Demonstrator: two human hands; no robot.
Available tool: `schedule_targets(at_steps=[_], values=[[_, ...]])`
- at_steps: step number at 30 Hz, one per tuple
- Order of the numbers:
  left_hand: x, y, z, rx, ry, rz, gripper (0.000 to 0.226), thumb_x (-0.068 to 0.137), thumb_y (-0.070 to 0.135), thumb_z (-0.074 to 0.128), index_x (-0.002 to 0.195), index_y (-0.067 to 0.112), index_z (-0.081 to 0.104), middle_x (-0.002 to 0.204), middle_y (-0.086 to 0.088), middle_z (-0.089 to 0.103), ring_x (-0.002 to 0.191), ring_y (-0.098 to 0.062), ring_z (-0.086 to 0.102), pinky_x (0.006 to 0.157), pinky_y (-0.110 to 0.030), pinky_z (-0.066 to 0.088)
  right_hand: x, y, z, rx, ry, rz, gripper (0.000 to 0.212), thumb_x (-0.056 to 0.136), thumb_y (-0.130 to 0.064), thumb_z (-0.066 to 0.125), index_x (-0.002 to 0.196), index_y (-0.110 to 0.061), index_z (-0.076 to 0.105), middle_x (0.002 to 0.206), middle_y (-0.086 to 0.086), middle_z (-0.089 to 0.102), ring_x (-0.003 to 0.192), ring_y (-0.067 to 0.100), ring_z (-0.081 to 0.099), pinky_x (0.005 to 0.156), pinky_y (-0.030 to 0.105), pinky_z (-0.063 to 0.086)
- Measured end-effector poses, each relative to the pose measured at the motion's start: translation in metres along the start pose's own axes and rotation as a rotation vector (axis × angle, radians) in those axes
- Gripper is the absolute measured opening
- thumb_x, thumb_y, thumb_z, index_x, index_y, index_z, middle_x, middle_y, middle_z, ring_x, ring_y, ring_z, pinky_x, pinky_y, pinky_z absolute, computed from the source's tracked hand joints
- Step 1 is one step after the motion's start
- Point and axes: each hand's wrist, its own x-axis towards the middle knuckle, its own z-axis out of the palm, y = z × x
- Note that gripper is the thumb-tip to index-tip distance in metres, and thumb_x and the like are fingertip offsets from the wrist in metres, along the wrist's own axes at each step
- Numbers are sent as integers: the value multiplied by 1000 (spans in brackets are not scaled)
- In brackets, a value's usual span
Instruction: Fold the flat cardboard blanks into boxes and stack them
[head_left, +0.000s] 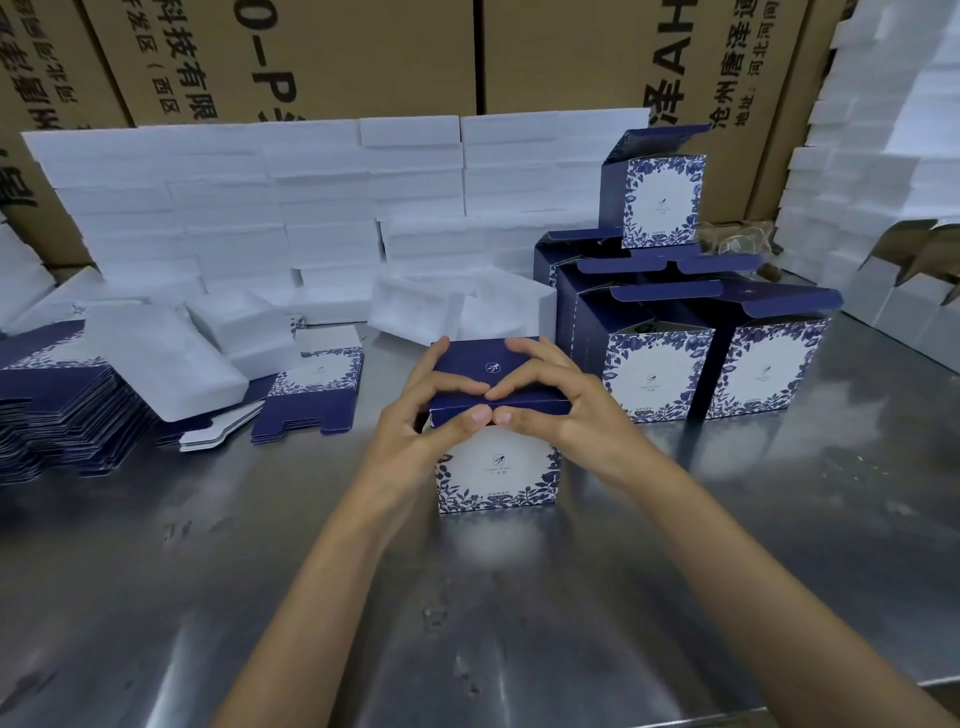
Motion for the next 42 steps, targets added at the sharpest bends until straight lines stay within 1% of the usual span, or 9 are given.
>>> schedule_targets(at_steps=[6,15,18,20,23,27,32,37,42], values=[[-3,-10,6,-23,89,80,15,77,24,78,91,27,77,148,19,46,133,8,44,94,-9,43,-4,7,16,102,161,-13,18,82,-8,83,87,-25,78,139,-12,57,136,5,47,119,40,34],[-1,-8,-8,-1,7,32,22,75,24,78,97,23,79,148,17,48,137,-3,45,106,-38,48,-7,12,-13,228,43,49,22,84,-4,78,92,-23,83,131,-15,66,131,4,54,104,31,48],[0,-3,-7,38,-12,13,24,74,26,78,98,27,79,151,18,43,138,1,42,93,-20,52,-5,11,-25,157,26,88,23,84,-4,79,97,-23,82,140,-17,60,134,-1,50,107,33,48],[2,1,-9,70,-34,-13,31,73,26,78,104,27,78,156,16,34,138,10,36,86,-8,48,-8,11,-30,201,75,102,25,85,1,76,99,-20,81,141,-17,56,133,-4,51,92,23,54],[4,1,-6,45,-24,-40,41,74,24,78,114,27,75,156,6,37,139,5,38,96,-15,47,-13,14,-31,241,139,87,27,88,7,71,101,-15,78,119,-15,65,122,-14,55,75,14,53],[0,0,1,6,3,-45,36,78,23,76,114,26,74,135,-5,63,121,-10,61,86,-14,50,-12,14,-32,198,155,102,30,90,6,69,109,-16,75,105,-7,72,117,-18,54,78,14,54],[-2,-4,-4,8,-40,-47,66,87,21,71,145,34,44,146,21,50,134,6,45,99,-11,43,-20,17,-35,219,155,165,37,95,-3,67,127,-21,69,129,-4,69,122,-4,60,102,26,52],[-12,-8,21,105,108,-40,49,97,8,59,140,25,42,140,5,56,130,-8,53,110,-33,44,-21,19,-17,148,237,312,34,99,-14,63,132,-21,60,128,3,68,119,14,64,105,36,51],[26,36,23,296,160,39,71,94,9,64,152,30,29,135,13,56,117,7,56,99,-24,47,15,-23,-37,82,132,234,47,101,-15,61,147,-16,48,147,2,57,132,19,57,111,46,47]])
